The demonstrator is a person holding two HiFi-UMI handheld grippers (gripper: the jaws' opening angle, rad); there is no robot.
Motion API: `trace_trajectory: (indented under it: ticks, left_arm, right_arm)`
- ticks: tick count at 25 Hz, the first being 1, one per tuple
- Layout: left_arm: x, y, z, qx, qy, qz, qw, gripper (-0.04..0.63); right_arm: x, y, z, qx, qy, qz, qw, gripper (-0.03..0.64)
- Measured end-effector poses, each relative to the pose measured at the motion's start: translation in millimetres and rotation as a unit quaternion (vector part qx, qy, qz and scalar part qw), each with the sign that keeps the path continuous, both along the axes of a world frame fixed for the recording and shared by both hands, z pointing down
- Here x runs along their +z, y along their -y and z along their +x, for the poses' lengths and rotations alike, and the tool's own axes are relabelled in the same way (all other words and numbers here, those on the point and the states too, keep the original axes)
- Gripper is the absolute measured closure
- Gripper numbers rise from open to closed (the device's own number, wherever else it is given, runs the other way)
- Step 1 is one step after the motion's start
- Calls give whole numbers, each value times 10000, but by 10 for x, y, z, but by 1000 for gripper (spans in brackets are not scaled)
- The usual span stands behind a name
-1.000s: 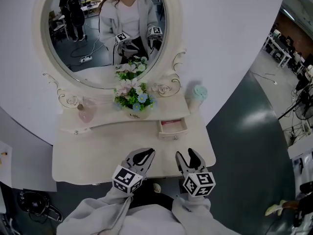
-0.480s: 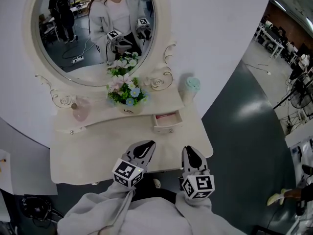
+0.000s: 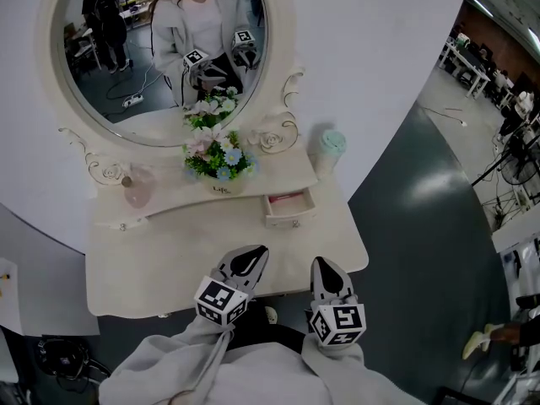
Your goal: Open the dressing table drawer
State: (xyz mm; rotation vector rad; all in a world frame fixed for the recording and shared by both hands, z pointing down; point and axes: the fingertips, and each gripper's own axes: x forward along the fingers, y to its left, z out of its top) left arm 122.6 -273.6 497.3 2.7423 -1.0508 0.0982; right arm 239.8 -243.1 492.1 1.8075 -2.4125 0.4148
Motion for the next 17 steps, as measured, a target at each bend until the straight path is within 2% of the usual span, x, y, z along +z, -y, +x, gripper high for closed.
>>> trace_trajectory:
  ticks: [17]
  left_arm:
    - [35, -1, -122, -150, 77, -37, 9999, 566]
  right_arm:
    - [89, 42, -117, -104, -53, -107, 9999, 584]
